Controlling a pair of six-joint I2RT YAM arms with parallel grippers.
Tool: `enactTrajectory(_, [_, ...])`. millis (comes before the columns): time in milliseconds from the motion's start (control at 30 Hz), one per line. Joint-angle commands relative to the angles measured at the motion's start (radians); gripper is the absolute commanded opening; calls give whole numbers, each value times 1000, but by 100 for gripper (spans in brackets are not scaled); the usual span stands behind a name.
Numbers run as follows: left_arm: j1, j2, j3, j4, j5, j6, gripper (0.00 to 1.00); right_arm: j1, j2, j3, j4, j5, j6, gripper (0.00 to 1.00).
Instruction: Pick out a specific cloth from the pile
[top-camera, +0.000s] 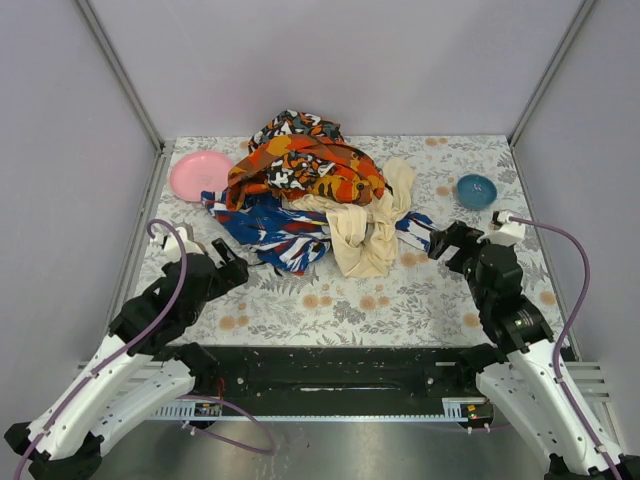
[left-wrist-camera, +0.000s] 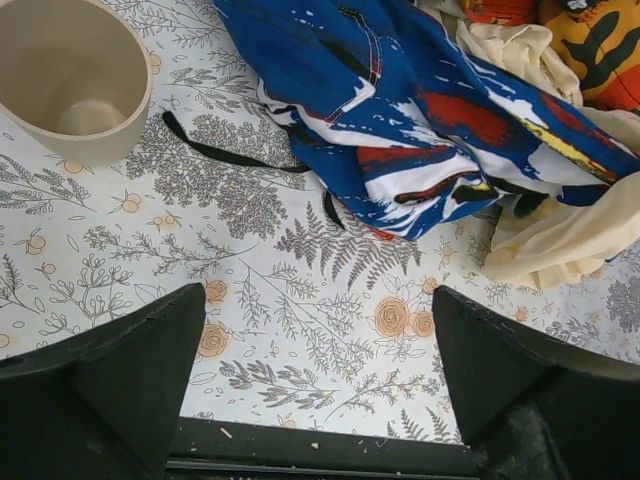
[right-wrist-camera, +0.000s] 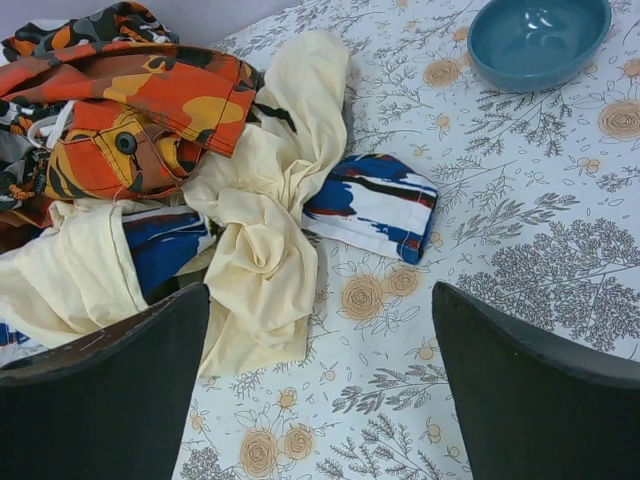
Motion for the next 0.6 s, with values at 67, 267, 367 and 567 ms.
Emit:
enactTrajectory(67, [-2,-7,-23,20,-38,7,99,2,-42,-34,99,-56,-44,99])
enactTrajectory(267, [-2,5,-57,54,-19,16,99,2,-90,-77,245,-286,-134,99])
enactTrajectory(367, [-2,11,-73,81,-12,15,99,2,-42,-55,281,-399,-190,99])
enactTrajectory(567, [-2,40,-96,153,22,53,99,18,270,139,238,-726,-260,99])
